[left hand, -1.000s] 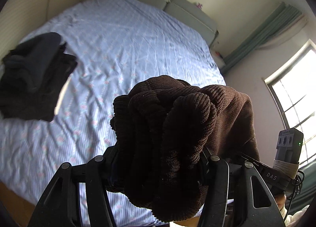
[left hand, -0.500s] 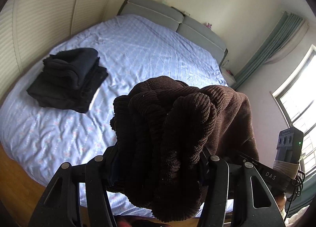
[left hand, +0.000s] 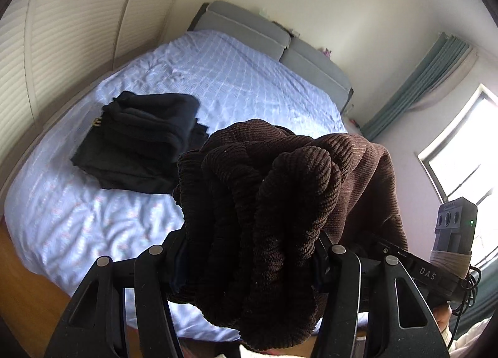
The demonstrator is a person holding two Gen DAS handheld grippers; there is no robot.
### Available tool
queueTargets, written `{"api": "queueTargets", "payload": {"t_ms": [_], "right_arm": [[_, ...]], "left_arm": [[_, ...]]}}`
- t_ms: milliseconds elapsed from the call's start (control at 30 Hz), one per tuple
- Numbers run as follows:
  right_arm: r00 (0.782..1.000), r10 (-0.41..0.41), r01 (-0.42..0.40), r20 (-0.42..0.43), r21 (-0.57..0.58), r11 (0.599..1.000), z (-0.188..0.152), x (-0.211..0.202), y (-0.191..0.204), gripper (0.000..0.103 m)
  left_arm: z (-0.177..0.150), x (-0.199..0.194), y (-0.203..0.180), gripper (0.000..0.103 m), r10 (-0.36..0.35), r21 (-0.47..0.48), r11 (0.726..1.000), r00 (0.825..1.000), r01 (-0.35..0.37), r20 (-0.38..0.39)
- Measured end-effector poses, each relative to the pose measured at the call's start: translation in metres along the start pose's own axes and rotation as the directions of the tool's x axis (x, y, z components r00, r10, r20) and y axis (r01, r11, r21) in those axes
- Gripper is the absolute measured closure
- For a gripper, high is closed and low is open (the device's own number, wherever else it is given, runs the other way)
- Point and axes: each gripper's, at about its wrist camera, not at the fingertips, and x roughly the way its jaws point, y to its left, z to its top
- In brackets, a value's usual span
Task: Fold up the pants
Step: 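Carry the folded pants with the left gripper onto the dark clothes stack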
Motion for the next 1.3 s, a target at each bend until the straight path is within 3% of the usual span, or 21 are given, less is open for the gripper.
{"api": "queueTargets", "payload": {"t_ms": [233,433,567,733,967,1300], "right_arm": [[0.998,0.028,-0.028,-0.063,0.013,1.000,0.006,0.053,0.054,0.063],[0.993,0.087,-0.088,-0.082,-0.021,0.996,0.028,0.091,0.073,0.063],[0.991,0.121,-0.123,-0.060,-0.044,0.991,0.027,0.094,0.083,0.063],[0.992,0.121,-0.123,-0.031,-0.056,0.991,0.063,0.128,0.109,0.063],[0.998,0.061,-0.061,0.014,-0.017,0.998,0.115,0.200,0.126,0.063],[0.999,-0.041,0.040,0.006,0.079,0.996,0.168,0.292,0.100,0.063]], "left_arm": [[0.018,-0.022,0.071,0.046,0.010,-0.056,0.998,0.999,-0.012,-0.034],[0.034,-0.031,0.107,0.046,0.044,-0.134,0.990,0.999,-0.043,0.007],[0.060,-0.032,0.128,0.046,0.037,-0.136,0.990,0.998,-0.031,0.047],[0.109,-0.022,0.157,0.046,0.004,-0.107,0.994,0.998,0.002,0.061],[0.197,0.043,0.214,0.046,-0.065,-0.105,0.993,0.997,0.061,-0.039],[0.263,0.162,0.260,0.045,-0.123,-0.073,0.991,0.970,0.110,-0.208]]}}
